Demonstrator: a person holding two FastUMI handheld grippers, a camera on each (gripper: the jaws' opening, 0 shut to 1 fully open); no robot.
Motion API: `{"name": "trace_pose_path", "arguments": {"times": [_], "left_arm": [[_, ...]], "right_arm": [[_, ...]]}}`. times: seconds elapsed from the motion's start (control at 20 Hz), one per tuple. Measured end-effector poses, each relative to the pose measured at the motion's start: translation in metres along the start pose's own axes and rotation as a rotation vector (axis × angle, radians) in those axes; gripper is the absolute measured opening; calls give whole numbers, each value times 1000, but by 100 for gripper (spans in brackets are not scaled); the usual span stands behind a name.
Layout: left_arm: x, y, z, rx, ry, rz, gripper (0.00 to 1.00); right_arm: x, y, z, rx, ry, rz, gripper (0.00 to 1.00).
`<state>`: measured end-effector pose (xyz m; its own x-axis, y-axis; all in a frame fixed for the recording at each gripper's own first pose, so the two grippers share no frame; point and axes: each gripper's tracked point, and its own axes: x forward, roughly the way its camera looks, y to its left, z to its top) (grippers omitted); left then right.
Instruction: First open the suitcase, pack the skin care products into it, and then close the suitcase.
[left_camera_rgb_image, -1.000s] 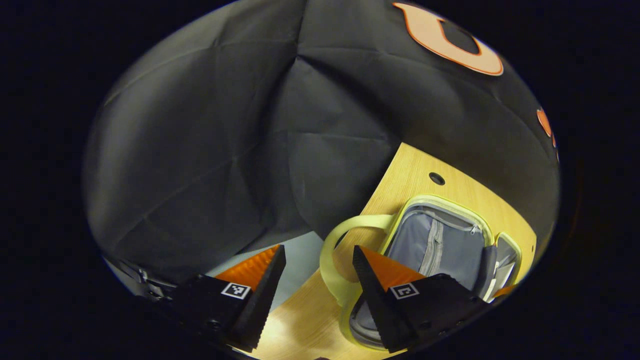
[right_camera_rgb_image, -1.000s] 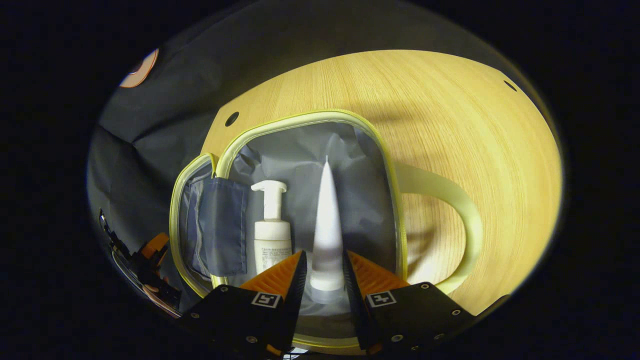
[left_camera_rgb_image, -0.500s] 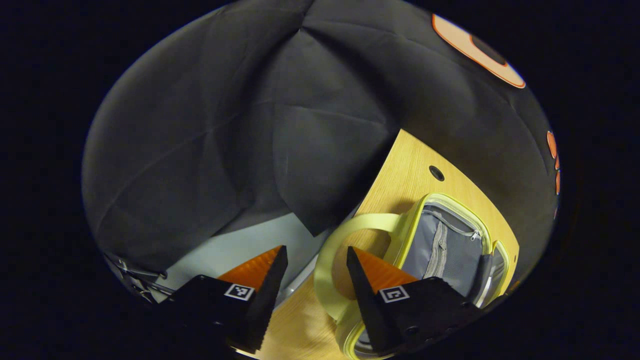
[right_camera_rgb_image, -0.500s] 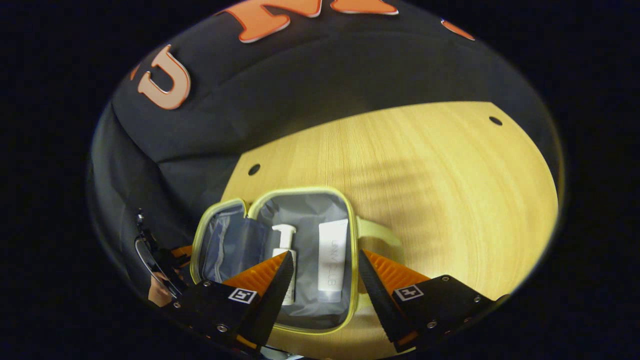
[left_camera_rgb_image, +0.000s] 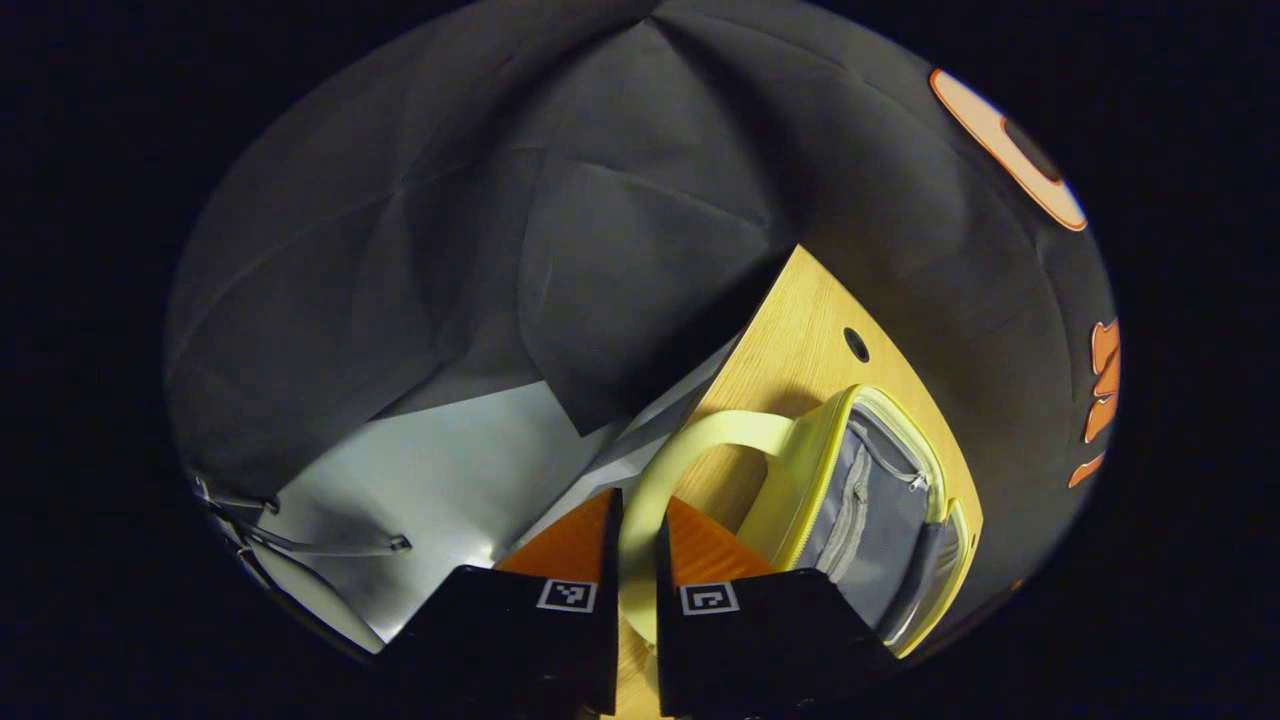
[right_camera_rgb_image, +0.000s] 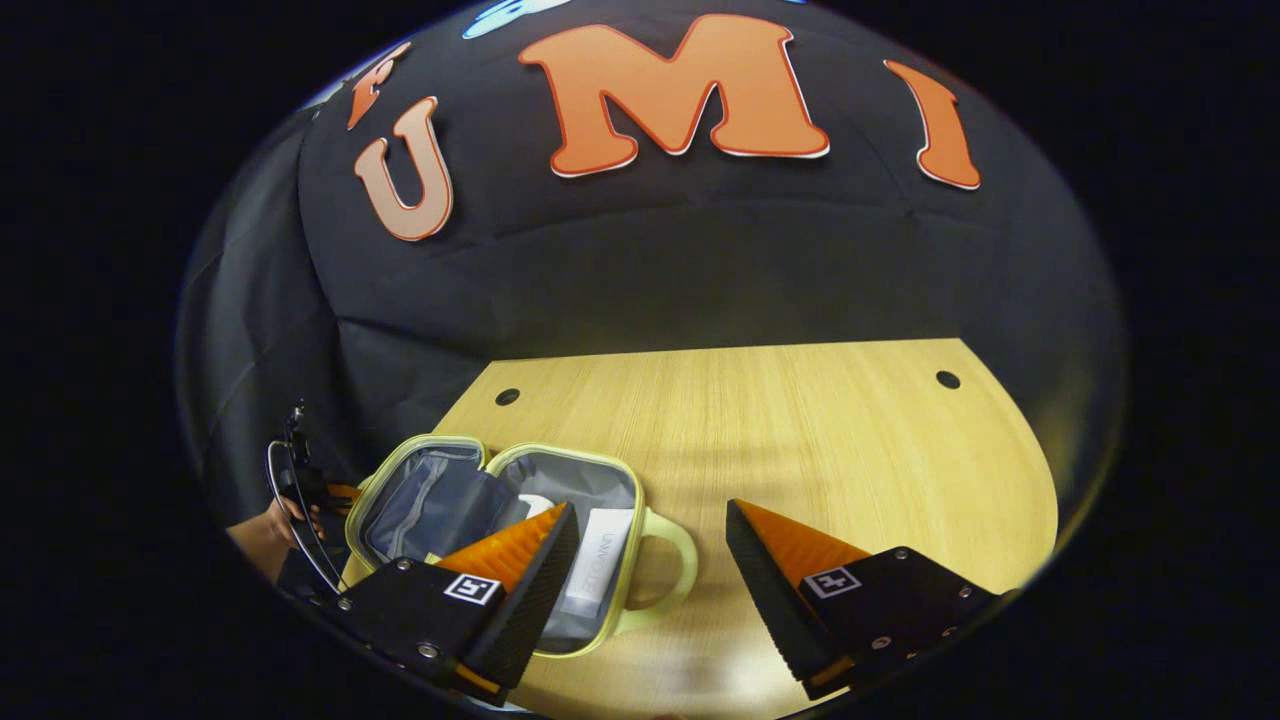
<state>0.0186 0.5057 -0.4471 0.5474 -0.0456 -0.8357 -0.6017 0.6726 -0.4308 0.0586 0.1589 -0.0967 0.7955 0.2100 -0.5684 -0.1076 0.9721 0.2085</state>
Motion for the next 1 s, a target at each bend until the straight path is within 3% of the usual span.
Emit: {"name": "trace_pose_path", "arguments": {"times": [0.05,0.5,0.9,1.0], "left_arm": [[-4,-3,1,9,-7,-2,8],[-78,-57,36,262,-213,-2,7],[-166,-134,44,383,-372,-68,6],[-189,-168,40,404,-410,-126,6]], "right_arm": [[-3,-4,5,-7,-24,-8,95],[-24,-22,44,-115,-174,-28,95],[-33,-22,62,-145,-240,18,95],[-38,-26,67,-154,-248,24,95]]}}
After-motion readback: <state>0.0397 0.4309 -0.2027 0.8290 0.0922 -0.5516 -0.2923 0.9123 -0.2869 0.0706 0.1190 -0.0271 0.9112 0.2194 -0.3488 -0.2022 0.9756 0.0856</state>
